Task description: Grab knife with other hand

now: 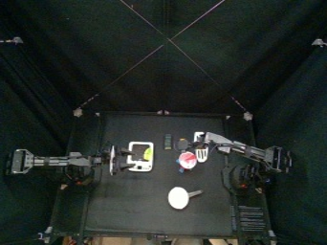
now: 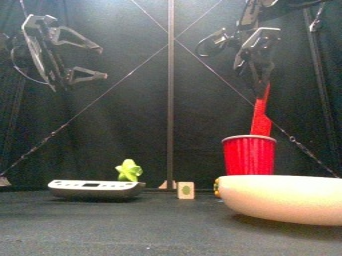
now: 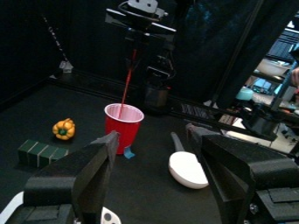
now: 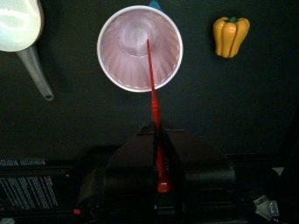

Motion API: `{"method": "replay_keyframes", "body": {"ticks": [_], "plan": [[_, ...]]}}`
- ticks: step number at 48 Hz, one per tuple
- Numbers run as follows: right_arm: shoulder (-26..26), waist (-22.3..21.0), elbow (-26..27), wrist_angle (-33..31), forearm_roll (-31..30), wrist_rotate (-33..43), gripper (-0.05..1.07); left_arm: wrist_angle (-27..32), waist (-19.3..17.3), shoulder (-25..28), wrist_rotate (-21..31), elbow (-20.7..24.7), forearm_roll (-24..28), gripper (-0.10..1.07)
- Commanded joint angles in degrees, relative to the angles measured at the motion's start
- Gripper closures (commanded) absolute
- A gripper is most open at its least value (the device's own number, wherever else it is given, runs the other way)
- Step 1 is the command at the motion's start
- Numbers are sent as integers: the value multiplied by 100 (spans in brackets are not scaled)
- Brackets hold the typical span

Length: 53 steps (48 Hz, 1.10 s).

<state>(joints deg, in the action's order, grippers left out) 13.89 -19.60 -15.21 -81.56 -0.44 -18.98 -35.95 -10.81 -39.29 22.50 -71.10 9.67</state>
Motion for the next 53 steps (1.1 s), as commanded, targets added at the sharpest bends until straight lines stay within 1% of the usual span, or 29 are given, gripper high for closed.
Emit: {"method": "replay_keyframes", "body": {"ticks": [1,7,12,23,30,33,38,42,43,49,53], "plan": [[202,-18,88,18,18,9,64,-53,-18,9,-9,70,0,1],[422,26,176,44,9,18,64,-53,-18,9,-18,70,-9,1],[668,26,88,220,18,44,64,-44,-18,9,-18,70,-9,1],[1362,53,-369,686,-70,308,64,-44,-18,9,-18,53,0,1],[1986,62,-782,1160,-53,404,64,-53,-9,9,-26,35,0,1],[2250,62,-1002,1529,-35,431,64,-53,-18,9,-35,53,9,1],[2646,62,-1459,2531,158,519,64,-123,-18,9,-88,70,53,1],[2839,114,-1802,3340,325,536,64,-202,-18,9,-141,44,79,1],[2883,132,-1925,3647,352,527,64,-237,-18,9,-167,44,79,1],[2865,229,-2338,4632,475,527,64,-272,9,9,-325,26,88,1],[2760,316,-2531,5133,492,536,64,-272,26,9,-466,26,79,1]]}}
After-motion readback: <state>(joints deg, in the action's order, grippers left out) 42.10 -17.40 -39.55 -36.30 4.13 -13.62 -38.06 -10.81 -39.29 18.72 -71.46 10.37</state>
